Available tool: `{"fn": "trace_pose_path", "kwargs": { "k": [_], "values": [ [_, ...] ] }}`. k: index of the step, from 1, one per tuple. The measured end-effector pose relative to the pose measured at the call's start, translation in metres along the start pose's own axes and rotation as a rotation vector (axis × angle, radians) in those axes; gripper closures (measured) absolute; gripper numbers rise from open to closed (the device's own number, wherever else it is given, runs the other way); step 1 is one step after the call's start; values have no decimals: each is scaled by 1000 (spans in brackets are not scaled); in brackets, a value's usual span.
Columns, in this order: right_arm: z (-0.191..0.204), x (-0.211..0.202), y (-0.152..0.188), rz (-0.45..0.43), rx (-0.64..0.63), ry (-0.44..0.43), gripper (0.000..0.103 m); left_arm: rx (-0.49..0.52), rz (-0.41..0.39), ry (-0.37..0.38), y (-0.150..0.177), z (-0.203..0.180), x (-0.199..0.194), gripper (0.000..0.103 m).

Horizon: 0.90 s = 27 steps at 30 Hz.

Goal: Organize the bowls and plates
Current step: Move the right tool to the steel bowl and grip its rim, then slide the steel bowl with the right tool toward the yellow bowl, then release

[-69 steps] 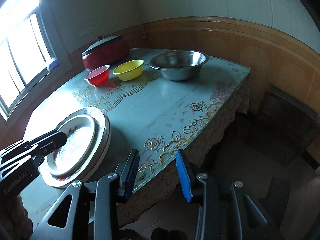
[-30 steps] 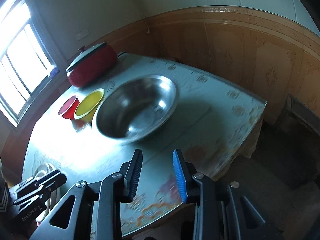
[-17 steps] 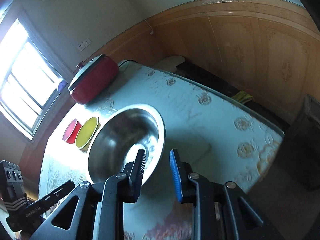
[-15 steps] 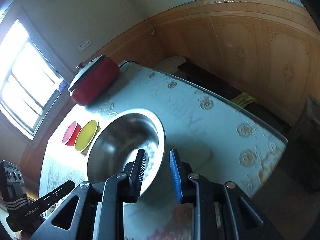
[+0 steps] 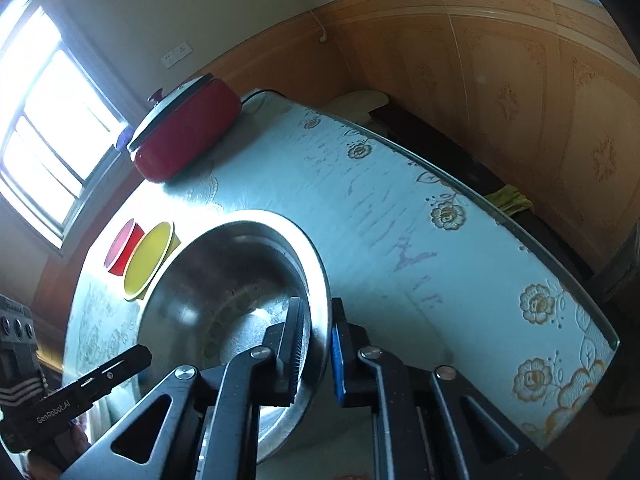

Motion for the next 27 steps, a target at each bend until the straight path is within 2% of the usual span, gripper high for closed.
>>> {"fn": "trace_pose_path", "kwargs": {
  "k": [6,12,19,22,27],
  "values": [
    [5,2,9,19,-32,-29,92,64,0,-51,11,-6,-5,83],
    [17,-2,25,42,-69,-81,91,67,0,-66,28,5,-25,82],
    [47,-1,38,66,-121,-170,89,59,-90,-97,42,19,-66,83],
    [64,4,45,90,-155,-209,87,33,-107,-132,51,32,-77,80],
    [90,15,61,126,-216,-205,86,7,-133,-187,60,47,-88,77]
  ]
}}
Point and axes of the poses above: each gripper's, at about its wrist camera, not at the fingertips, and x roughly the way its jaws point, z to its left, y to its underside, the point moved 3 cm from there along x, roughly the way its jaws point, and after that the axes turned 3 degrees about y, right-handed, at the moved point
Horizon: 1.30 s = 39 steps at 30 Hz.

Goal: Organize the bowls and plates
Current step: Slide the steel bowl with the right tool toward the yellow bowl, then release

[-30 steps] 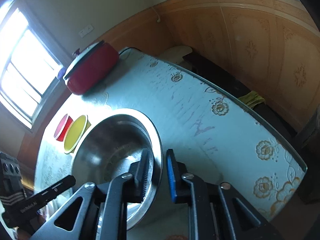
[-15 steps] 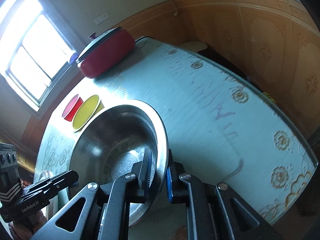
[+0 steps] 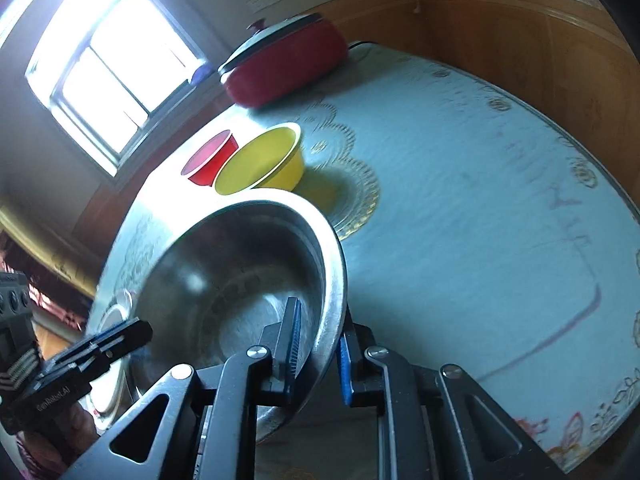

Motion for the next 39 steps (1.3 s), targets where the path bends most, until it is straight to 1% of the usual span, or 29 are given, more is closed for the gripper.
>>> {"fn": "trace_pose_path", "kwargs": {
  "k": [3,9,12,13,14,16,19,21,23,24,25,26,27,29,31,33,34,35,37,39],
  "values": [
    [8,4,3,9,-23,-6,86,-22,-10,-7,3,9,-6,76],
    [18,5,6,1,-53,7,85,-21,-32,-42,7,18,-16,71],
    [20,3,8,2,-48,0,75,-11,-45,-78,7,21,-21,68],
    [21,4,9,4,-40,-10,74,-11,-46,-90,7,21,-21,67],
    [20,4,10,5,-34,-18,74,-13,-45,-98,8,22,-22,63],
    [18,2,10,-1,-18,-18,70,-19,-54,-114,8,24,-24,58],
    [16,-3,10,-33,-1,-8,65,-11,-100,-139,9,24,-32,47],
    [13,-10,11,-69,-3,14,62,-8,-144,-151,9,23,-39,29],
    [13,-18,10,-113,-17,45,60,7,-192,-184,8,21,-45,25],
    [13,-22,10,-141,-29,62,52,15,-210,-196,8,21,-47,23],
    [14,-26,11,-175,-46,91,35,19,-224,-206,9,20,-50,21],
    [16,-31,11,-209,-71,128,27,22,-231,-207,9,19,-51,12],
    [18,-37,11,-250,-102,166,24,24,-236,-200,10,19,-52,6],
    [24,-48,13,-329,-159,224,24,29,-244,-188,11,17,-54,2],
    [27,-54,16,-382,-181,292,24,46,-240,-173,13,15,-55,0],
    [25,-59,21,-390,-159,328,24,68,-235,-166,13,12,-56,0],
    [24,-59,23,-383,-140,315,24,78,-236,-157,13,12,-56,0],
    [22,-58,25,-351,-121,297,24,86,-238,-139,14,8,-60,0],
    [21,-55,30,-289,-94,270,24,92,-241,-78,15,8,-62,0],
    [24,-56,38,-272,-95,279,24,105,-239,-39,14,6,-64,0]
  ]
}}
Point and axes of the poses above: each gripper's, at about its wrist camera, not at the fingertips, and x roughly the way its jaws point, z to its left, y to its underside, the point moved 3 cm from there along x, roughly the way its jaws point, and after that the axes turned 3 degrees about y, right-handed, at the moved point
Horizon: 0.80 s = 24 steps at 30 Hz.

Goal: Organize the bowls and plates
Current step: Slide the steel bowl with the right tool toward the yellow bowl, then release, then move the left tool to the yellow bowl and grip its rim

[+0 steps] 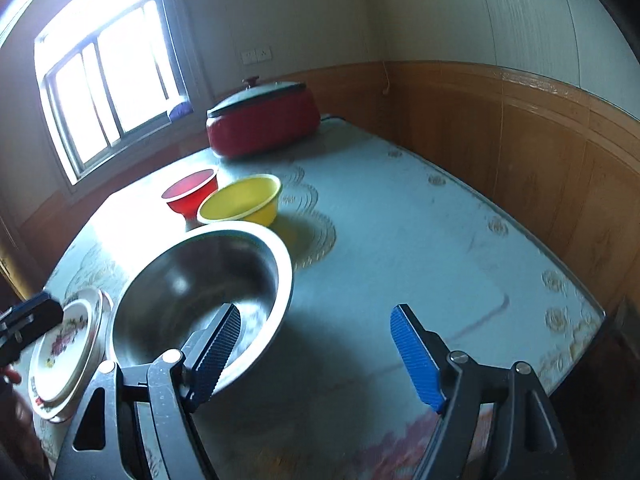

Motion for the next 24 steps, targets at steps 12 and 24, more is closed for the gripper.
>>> {"fn": "trace_pose_path", "kwargs": {
  "k": [12,24],
  "values": [
    [28,-29,30,50,24,66,24,129,43,174,-4,-11,1,0],
    [-4,-44,45,52,154,127,24,216,94,262,-3,-11,2,0]
  ]
}}
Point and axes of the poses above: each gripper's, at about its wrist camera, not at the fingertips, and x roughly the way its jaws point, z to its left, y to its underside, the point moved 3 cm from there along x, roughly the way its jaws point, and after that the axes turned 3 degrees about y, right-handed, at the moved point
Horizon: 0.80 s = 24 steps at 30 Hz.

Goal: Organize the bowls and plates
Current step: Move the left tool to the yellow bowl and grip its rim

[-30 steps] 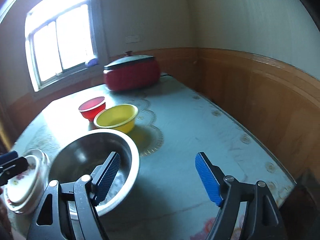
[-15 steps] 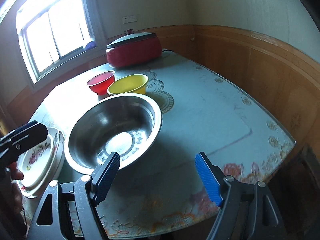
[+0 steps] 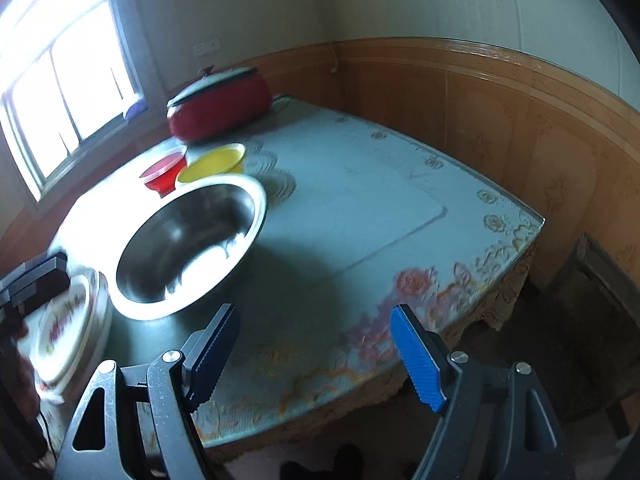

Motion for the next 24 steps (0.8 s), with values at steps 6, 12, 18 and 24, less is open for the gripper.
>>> {"fn": "trace_pose_path", "kwargs": {
  "k": [6,12,18,24],
  "values": [
    [-13,23,-39,67,108,-244,24,-131,-13,-71,-10,27,-1,0],
    [-9,58,-86,180,123,-453,24,-228,-68,-127,-32,48,-8,0],
    [13,90,-127,261,69,-565,24,-285,-40,-219,-60,63,4,0],
    [24,136,-145,402,165,-674,24,-401,-23,-229,-76,80,22,0]
  ]
}}
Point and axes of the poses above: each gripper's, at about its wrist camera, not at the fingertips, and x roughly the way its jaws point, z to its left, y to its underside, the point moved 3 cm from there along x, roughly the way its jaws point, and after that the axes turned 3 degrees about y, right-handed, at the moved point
